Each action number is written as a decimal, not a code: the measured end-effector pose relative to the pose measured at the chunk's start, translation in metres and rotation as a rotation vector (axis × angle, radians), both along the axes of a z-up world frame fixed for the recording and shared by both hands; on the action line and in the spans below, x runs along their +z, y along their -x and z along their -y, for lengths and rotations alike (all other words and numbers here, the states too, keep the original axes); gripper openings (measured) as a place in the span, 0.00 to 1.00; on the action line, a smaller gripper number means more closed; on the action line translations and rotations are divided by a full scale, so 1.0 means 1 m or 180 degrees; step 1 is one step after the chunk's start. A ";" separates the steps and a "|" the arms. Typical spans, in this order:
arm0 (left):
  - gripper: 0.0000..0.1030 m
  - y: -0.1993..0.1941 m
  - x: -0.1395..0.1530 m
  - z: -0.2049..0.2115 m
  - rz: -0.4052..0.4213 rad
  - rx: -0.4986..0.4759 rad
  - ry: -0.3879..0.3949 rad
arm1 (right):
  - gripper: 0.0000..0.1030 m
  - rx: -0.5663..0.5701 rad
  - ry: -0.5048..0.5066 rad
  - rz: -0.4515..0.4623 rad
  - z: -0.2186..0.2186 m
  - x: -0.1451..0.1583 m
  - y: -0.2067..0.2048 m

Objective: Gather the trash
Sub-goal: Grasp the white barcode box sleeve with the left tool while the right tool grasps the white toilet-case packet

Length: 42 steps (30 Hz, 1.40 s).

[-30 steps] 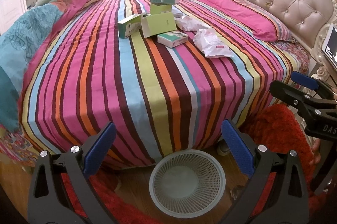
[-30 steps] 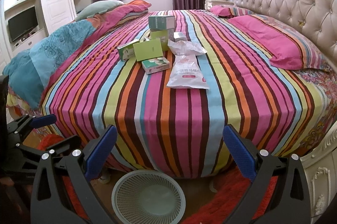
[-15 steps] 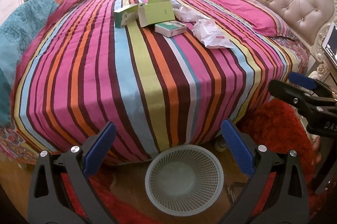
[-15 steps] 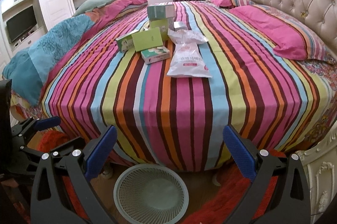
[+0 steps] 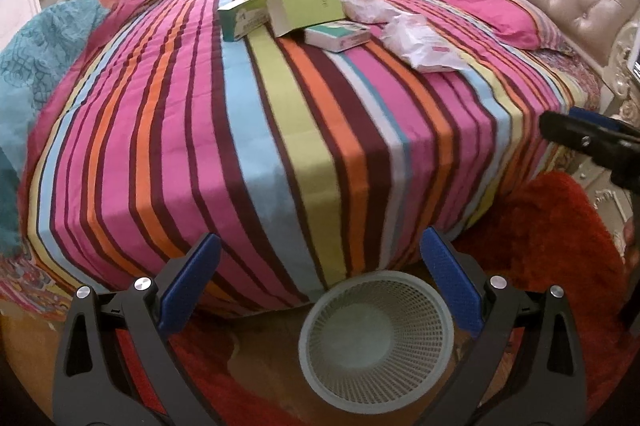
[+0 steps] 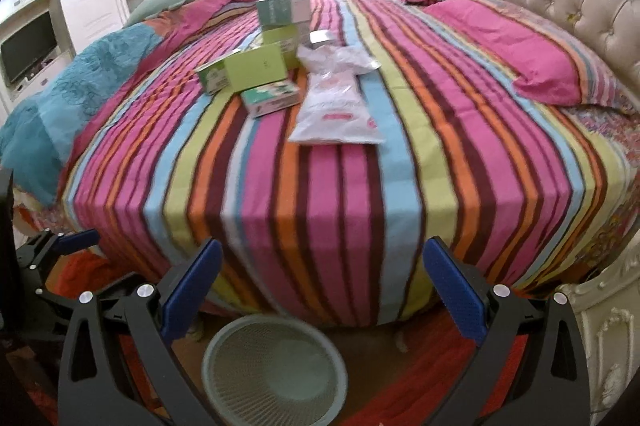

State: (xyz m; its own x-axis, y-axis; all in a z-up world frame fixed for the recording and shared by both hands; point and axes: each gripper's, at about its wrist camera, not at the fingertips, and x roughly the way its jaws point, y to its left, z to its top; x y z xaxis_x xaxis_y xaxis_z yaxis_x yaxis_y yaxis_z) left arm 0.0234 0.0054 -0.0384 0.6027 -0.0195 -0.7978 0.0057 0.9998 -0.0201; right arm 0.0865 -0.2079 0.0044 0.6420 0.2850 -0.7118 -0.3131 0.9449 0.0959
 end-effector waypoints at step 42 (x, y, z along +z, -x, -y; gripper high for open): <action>0.53 -0.328 -0.003 -0.108 -0.0184 -0.0122 -0.0399 | 0.77 0.0239 0.0306 -0.0516 -0.061 -0.038 -0.184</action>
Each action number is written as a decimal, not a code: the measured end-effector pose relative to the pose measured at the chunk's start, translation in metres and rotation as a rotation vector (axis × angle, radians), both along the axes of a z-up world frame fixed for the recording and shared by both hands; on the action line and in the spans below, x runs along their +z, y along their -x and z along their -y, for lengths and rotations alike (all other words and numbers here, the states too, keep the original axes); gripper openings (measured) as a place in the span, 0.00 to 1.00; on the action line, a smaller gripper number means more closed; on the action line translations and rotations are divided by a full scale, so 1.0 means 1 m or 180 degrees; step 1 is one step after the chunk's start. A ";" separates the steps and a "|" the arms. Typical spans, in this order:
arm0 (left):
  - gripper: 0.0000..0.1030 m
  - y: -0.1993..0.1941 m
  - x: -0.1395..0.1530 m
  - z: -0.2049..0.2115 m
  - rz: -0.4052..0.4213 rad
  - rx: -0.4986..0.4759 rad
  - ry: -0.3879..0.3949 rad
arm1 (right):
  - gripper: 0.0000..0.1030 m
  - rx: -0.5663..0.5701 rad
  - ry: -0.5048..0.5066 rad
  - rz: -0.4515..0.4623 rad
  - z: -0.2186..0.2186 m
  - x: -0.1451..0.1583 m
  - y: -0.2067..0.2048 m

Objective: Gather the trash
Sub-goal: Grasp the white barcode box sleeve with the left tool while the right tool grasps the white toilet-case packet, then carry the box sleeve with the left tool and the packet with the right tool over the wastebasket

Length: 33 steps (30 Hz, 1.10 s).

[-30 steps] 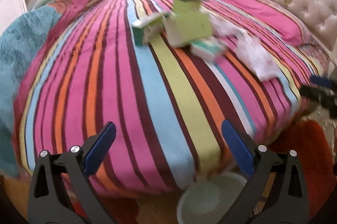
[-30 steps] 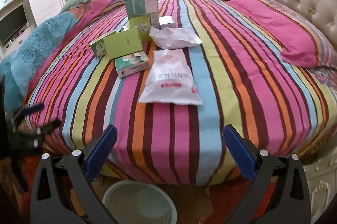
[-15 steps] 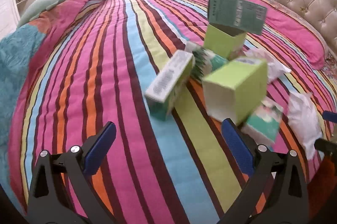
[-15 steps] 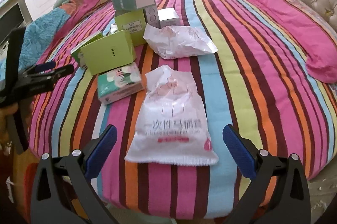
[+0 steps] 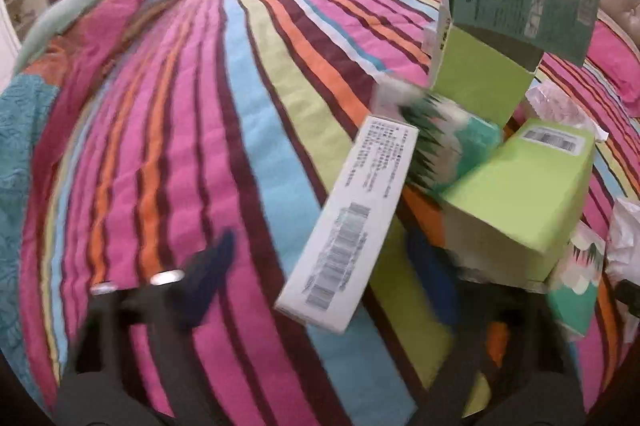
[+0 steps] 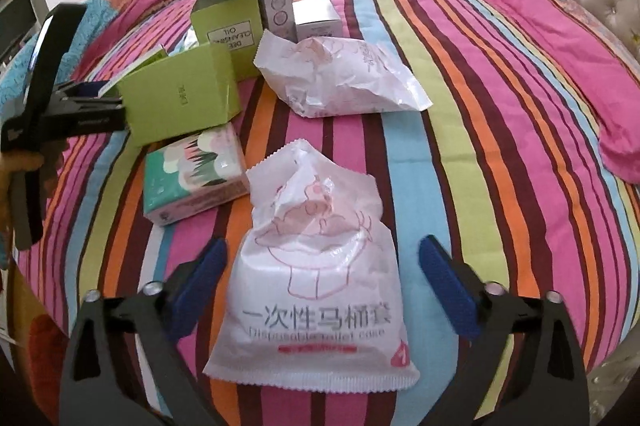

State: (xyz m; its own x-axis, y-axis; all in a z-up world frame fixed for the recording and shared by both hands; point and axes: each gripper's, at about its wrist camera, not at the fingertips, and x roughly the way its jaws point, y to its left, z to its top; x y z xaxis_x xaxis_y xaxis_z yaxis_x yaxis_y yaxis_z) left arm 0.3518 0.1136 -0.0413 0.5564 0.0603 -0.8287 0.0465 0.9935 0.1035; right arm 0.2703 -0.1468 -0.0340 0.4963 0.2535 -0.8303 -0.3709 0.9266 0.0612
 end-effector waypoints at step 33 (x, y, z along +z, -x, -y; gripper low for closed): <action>0.29 0.233 0.019 0.069 0.0001 0.0029 0.0676 | 0.64 0.0062 -0.0648 -0.0100 0.036 0.040 0.084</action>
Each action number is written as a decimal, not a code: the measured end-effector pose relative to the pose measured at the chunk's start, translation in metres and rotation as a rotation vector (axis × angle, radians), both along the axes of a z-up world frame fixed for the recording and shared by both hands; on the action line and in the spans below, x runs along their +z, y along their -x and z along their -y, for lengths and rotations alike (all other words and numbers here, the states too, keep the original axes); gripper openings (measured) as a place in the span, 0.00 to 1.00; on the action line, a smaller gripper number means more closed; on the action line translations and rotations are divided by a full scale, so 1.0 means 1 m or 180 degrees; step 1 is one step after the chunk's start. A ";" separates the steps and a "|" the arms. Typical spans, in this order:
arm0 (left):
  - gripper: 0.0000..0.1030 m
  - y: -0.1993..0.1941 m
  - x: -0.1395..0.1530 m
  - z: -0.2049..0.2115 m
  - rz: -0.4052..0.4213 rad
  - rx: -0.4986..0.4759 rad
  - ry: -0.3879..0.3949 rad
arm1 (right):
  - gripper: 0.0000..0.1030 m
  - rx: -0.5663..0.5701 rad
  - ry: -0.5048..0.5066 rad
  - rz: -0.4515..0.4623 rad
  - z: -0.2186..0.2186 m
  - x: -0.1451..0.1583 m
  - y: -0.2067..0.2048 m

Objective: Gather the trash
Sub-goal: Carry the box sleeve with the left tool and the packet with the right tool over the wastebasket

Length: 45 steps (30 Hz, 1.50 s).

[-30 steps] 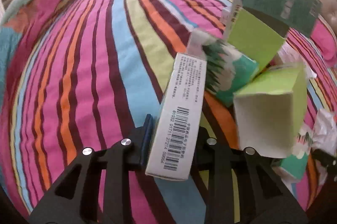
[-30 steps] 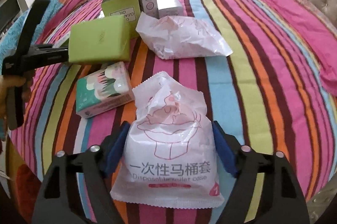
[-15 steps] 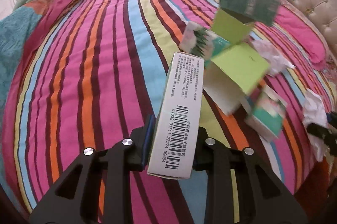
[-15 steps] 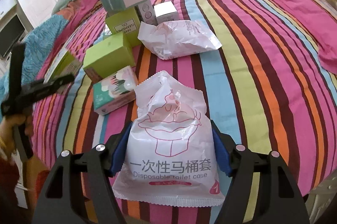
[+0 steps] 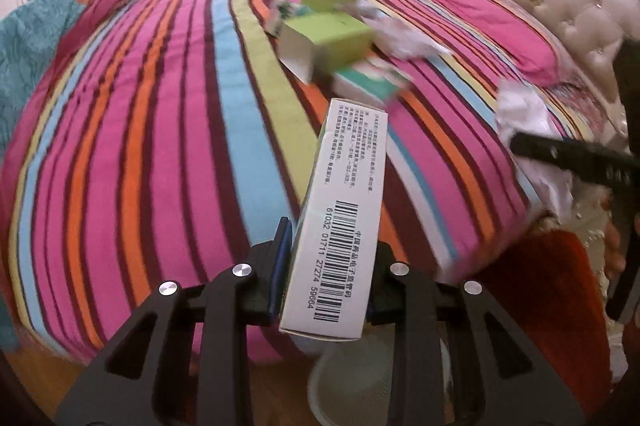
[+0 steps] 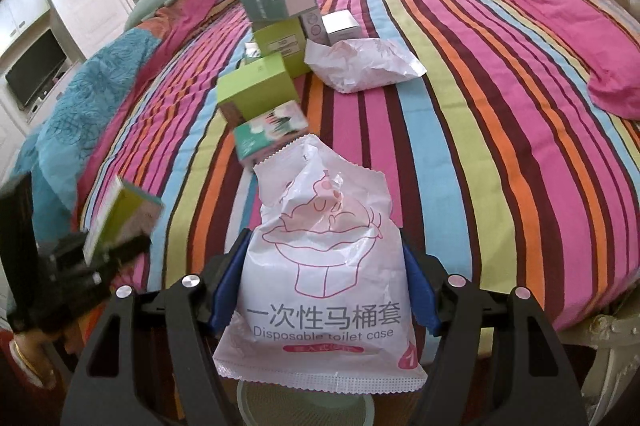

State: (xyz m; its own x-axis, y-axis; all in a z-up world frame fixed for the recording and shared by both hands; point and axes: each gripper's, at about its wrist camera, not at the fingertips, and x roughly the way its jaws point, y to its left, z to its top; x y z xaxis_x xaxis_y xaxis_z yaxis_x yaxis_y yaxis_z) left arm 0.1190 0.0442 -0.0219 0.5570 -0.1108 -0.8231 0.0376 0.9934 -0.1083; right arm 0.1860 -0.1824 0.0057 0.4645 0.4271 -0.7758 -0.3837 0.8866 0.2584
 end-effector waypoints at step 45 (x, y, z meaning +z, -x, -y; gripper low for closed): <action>0.29 0.084 -0.152 0.072 -0.1949 -0.0457 0.0243 | 0.64 0.0153 0.0244 -0.2227 -0.017 -0.164 0.095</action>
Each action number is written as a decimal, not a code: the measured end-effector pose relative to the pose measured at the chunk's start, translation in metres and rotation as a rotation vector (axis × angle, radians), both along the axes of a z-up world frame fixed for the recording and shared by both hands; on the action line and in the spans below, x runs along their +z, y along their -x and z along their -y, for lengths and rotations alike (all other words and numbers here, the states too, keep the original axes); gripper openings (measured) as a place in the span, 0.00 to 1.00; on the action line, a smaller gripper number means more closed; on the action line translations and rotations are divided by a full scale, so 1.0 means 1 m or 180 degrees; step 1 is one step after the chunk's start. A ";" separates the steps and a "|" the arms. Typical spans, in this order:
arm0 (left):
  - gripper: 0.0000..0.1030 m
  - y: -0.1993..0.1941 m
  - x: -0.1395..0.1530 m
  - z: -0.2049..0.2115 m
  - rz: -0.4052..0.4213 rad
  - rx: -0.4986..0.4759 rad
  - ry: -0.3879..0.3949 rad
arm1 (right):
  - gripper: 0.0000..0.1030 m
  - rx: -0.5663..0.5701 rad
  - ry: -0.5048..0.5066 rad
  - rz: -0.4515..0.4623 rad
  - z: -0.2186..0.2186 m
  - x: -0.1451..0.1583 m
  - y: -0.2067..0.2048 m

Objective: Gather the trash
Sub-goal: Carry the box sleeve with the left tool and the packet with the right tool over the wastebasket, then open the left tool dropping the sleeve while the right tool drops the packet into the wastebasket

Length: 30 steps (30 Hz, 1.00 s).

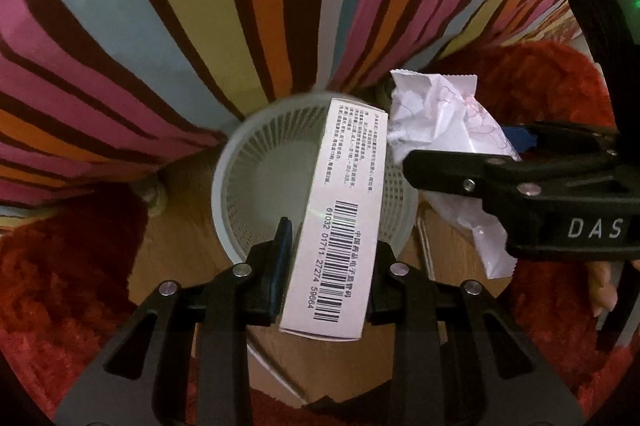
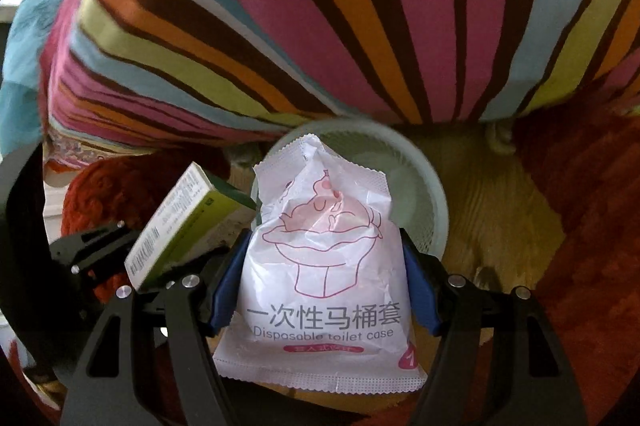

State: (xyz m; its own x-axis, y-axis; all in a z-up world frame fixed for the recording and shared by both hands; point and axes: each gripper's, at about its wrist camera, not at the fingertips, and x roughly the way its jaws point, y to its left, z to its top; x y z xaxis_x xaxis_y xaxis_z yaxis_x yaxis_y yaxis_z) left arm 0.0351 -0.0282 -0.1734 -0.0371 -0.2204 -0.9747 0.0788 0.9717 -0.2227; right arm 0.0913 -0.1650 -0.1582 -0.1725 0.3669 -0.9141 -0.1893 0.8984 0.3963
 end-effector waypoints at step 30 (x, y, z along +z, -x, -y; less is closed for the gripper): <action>0.79 -0.019 -0.093 -0.012 -0.1175 0.0489 -0.0035 | 0.88 -0.0657 0.0265 -0.0989 0.005 -0.097 -0.010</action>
State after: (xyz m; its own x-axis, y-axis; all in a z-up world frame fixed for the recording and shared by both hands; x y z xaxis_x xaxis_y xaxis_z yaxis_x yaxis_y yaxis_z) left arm 0.0545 -0.0161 -0.2662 -0.3529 -0.2402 -0.9043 -0.1509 0.9685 -0.1983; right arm 0.1010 -0.1696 -0.2548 -0.3764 0.3494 -0.8581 0.1167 0.9367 0.3303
